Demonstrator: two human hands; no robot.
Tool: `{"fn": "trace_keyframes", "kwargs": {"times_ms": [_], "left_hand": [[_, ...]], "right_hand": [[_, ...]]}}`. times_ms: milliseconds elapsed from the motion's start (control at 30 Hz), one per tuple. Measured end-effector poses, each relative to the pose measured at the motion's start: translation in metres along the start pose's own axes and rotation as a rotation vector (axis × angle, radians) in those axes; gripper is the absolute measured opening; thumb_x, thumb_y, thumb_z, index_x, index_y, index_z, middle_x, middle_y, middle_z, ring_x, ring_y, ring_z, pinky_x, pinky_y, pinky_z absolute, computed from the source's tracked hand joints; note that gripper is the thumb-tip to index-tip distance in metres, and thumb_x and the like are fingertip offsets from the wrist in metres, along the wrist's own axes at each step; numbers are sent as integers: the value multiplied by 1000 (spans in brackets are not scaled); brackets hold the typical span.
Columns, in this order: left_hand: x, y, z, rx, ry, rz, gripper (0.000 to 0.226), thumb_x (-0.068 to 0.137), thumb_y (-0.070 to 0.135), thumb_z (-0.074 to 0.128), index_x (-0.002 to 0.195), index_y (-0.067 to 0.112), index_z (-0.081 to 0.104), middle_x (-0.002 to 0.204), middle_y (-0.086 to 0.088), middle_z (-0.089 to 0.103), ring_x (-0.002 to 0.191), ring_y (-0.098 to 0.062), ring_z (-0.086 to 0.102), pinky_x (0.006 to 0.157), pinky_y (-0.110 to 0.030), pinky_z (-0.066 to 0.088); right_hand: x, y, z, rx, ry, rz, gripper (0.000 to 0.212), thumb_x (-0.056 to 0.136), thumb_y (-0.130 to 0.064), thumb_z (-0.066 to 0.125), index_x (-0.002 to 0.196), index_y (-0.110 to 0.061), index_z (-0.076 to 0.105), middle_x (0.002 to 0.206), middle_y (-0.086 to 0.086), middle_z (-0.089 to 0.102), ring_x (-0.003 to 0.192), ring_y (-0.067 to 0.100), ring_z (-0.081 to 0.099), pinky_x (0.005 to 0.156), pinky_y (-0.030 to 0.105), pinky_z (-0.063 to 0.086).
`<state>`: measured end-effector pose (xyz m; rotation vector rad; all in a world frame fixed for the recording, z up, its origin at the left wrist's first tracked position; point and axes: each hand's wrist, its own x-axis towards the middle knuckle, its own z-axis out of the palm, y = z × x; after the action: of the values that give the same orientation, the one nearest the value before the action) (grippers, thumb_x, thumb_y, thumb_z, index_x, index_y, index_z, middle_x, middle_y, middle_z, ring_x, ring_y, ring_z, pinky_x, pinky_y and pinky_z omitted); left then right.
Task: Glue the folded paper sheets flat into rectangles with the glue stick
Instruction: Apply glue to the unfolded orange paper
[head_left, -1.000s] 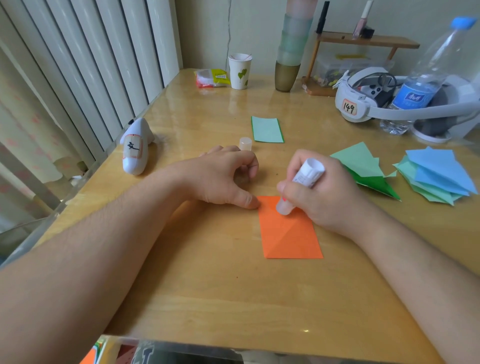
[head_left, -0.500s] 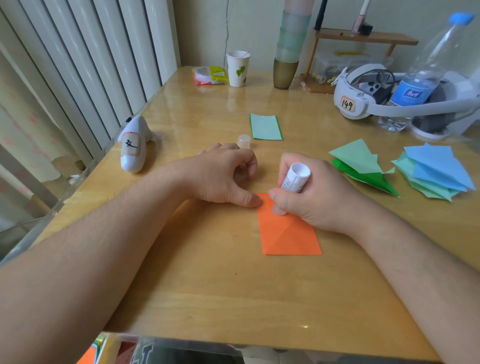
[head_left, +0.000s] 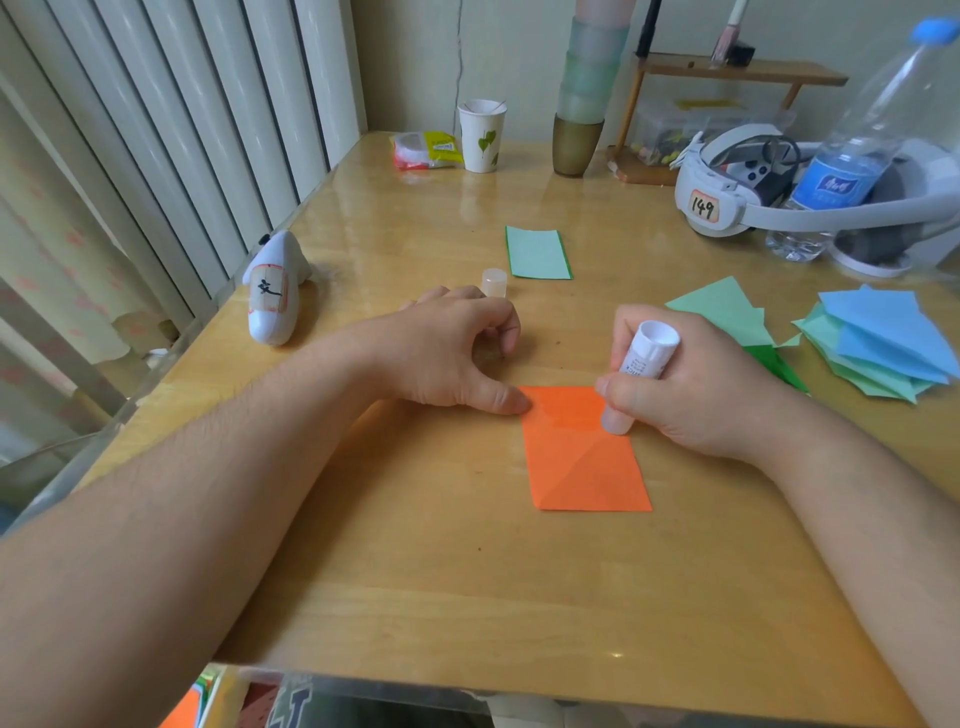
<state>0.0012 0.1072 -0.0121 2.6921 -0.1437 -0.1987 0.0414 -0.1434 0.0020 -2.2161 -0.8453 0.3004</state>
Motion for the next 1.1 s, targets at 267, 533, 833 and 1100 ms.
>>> {"fn": "trace_keyframes", "kwargs": {"times_ms": [267, 533, 833, 1100], "left_hand": [[0, 1, -1, 7, -6, -3, 64, 50, 83, 65, 96, 41, 52, 108, 19, 48, 111, -16, 42, 108, -46, 39], [0, 1, -1, 5, 0, 7, 57, 58, 76, 72, 97, 40, 52, 110, 18, 48, 112, -16, 41, 108, -45, 39], [0, 0, 0, 4, 1, 5, 62, 50, 83, 64, 95, 42, 51, 107, 19, 49, 111, -16, 42, 107, -45, 40], [1, 0, 0, 6, 11, 15, 57, 57, 77, 73, 96, 41, 51, 108, 16, 50, 110, -16, 42, 107, -44, 40]], "right_hand": [[5, 8, -8, 294, 168, -142, 20, 85, -23, 62, 77, -9, 50, 59, -13, 55, 59, 2, 47, 57, 13, 38], [9, 9, -4, 392, 300, -113, 96, 64, -96, 59, 85, -3, 46, 70, -1, 50, 64, 10, 52, 61, 16, 44], [10, 17, -6, 769, 54, -28, 67, 60, -75, 84, 96, -19, 77, 71, 7, 63, 65, 19, 59, 63, 30, 47], [4, 11, -6, 815, -140, -28, 45, 57, -45, 99, 88, -21, 76, 75, 1, 57, 61, 15, 47, 49, 21, 30]]}}
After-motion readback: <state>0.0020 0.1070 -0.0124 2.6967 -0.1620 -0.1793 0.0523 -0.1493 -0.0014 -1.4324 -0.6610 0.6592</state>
